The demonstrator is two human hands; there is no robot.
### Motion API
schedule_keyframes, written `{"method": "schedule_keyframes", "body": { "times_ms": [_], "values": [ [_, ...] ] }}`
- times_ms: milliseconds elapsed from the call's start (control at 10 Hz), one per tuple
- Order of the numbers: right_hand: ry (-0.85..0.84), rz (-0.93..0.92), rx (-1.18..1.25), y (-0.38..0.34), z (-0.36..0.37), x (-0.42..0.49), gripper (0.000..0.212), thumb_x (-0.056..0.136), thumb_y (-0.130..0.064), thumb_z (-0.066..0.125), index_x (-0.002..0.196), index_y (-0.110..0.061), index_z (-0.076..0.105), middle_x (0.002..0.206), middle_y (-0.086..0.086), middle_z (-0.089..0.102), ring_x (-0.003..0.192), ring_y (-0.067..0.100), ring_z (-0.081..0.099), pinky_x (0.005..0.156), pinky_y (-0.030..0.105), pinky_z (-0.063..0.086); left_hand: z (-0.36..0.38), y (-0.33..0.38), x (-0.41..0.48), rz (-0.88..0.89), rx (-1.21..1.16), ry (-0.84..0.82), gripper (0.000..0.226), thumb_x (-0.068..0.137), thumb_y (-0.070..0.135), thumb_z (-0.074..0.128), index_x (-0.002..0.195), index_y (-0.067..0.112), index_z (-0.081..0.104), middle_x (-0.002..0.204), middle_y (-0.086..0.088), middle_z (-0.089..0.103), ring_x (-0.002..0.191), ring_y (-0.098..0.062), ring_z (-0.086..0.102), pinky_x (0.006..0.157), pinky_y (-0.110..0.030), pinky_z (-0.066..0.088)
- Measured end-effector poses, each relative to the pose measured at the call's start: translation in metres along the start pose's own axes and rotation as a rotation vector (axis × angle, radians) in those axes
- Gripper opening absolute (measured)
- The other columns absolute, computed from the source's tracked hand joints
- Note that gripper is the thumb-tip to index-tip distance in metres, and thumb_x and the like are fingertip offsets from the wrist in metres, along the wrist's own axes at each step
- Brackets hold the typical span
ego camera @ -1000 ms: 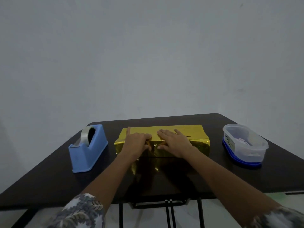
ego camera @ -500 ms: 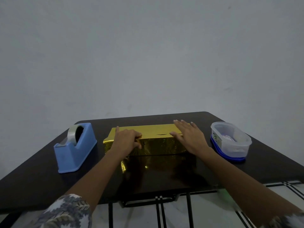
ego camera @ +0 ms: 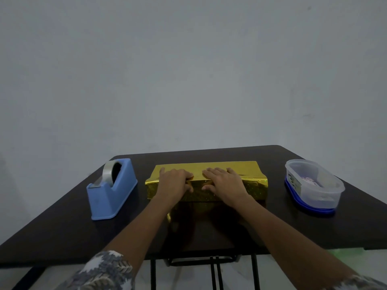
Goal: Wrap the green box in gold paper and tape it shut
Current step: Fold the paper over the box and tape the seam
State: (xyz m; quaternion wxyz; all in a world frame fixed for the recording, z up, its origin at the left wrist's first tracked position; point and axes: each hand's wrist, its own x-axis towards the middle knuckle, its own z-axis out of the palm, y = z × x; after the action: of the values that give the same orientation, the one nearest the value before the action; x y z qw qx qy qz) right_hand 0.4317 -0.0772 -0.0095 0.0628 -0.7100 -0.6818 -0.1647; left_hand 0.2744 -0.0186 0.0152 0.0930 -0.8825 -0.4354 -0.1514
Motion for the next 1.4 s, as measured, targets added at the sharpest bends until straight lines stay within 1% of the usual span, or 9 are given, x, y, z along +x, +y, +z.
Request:
{"method": "schedule_keyframes", "body": {
  "times_ms": [100,300,400,500,600,800,1000,1300,1400],
  "values": [
    [0.009,0.004,0.030,0.001,0.000,0.000,0.060,0.094,-0.056,0.029,0.147,-0.027,0.024,0.154,-0.005,0.026,0.142,0.016,0.024,0.115,0.038,0.023,0.000,-0.005,-0.003,0.030,-0.122,-0.019,0.052,0.087,0.040,0.061,0.136,0.028,0.048,0.132,0.001,0.057,0.122,-0.019,0.049,0.111,-0.042,0.027],
    [0.021,0.002,0.051,0.001,0.000,-0.001,0.062,0.093,-0.057,0.028,0.147,-0.027,0.022,0.154,-0.006,0.025,0.142,0.015,0.025,0.114,0.037,0.022,-0.042,-0.083,-0.023,-0.225,-0.454,0.326,0.044,0.087,0.039,0.063,0.129,0.025,0.058,0.131,-0.001,0.058,0.119,-0.023,0.054,0.098,-0.038,0.042],
    [0.030,0.006,0.046,0.001,-0.001,-0.001,0.062,0.093,-0.057,0.027,0.147,-0.028,0.022,0.154,-0.006,0.025,0.142,0.015,0.025,0.114,0.036,0.022,-0.051,-0.142,-0.043,-0.529,-0.309,0.269,0.049,0.089,0.040,0.059,0.131,0.014,0.055,0.134,-0.009,0.055,0.119,-0.031,0.052,0.095,-0.041,0.041],
    [0.032,0.010,0.054,0.001,0.000,-0.002,0.062,0.093,-0.057,0.028,0.147,-0.028,0.023,0.154,-0.006,0.026,0.141,0.015,0.026,0.114,0.036,0.022,-0.048,-0.178,-0.058,-0.788,-0.349,0.017,0.057,0.086,0.045,0.062,0.119,-0.001,0.055,0.122,-0.022,0.058,0.101,-0.036,0.057,0.076,-0.036,0.042],
    [0.038,0.012,0.048,0.001,0.000,-0.001,0.063,0.092,-0.057,0.029,0.147,-0.028,0.023,0.154,-0.006,0.027,0.141,0.014,0.027,0.114,0.035,0.024,-0.049,-0.192,-0.062,-0.883,-0.876,-0.091,0.053,0.084,0.034,0.069,0.113,-0.010,0.058,0.109,-0.026,0.062,0.093,-0.036,0.060,0.062,-0.036,0.045],
    [0.037,0.021,0.046,0.001,-0.001,-0.001,0.062,0.093,-0.057,0.029,0.148,-0.029,0.022,0.154,-0.008,0.027,0.141,0.012,0.026,0.114,0.033,0.024,-0.067,-0.188,-0.052,-0.998,-1.073,-0.176,0.029,0.080,0.018,0.074,0.095,-0.001,0.058,0.089,-0.016,0.058,0.073,-0.030,0.059,0.064,-0.052,0.053],
    [0.038,0.024,0.054,0.000,-0.002,-0.002,0.062,0.093,-0.057,0.029,0.148,-0.028,0.024,0.154,-0.007,0.027,0.141,0.013,0.027,0.114,0.035,0.024,-0.070,-0.193,-0.046,-1.023,-1.115,-0.205,0.027,0.075,0.012,0.078,0.090,-0.002,0.060,0.095,-0.017,0.059,0.078,-0.033,0.061,0.042,-0.055,0.052],
    [0.036,0.026,0.069,0.001,-0.001,-0.002,0.062,0.092,-0.058,0.029,0.147,-0.029,0.024,0.153,-0.008,0.027,0.141,0.012,0.026,0.114,0.036,0.022,-0.071,-0.186,-0.051,-1.045,-1.231,-0.149,0.013,0.082,0.009,0.069,0.081,0.002,0.057,0.090,-0.013,0.055,0.091,-0.032,0.058,0.045,-0.066,0.042],
    [0.028,0.031,0.074,0.001,-0.001,-0.001,0.062,0.092,-0.059,0.028,0.147,-0.029,0.023,0.154,-0.007,0.027,0.141,0.012,0.026,0.115,0.036,0.021,-0.073,-0.182,-0.052,-0.998,-1.294,-0.087,0.010,0.084,0.008,0.064,0.079,0.005,0.056,0.086,-0.008,0.053,0.079,-0.024,0.055,0.042,-0.067,0.039]
  ]
}}
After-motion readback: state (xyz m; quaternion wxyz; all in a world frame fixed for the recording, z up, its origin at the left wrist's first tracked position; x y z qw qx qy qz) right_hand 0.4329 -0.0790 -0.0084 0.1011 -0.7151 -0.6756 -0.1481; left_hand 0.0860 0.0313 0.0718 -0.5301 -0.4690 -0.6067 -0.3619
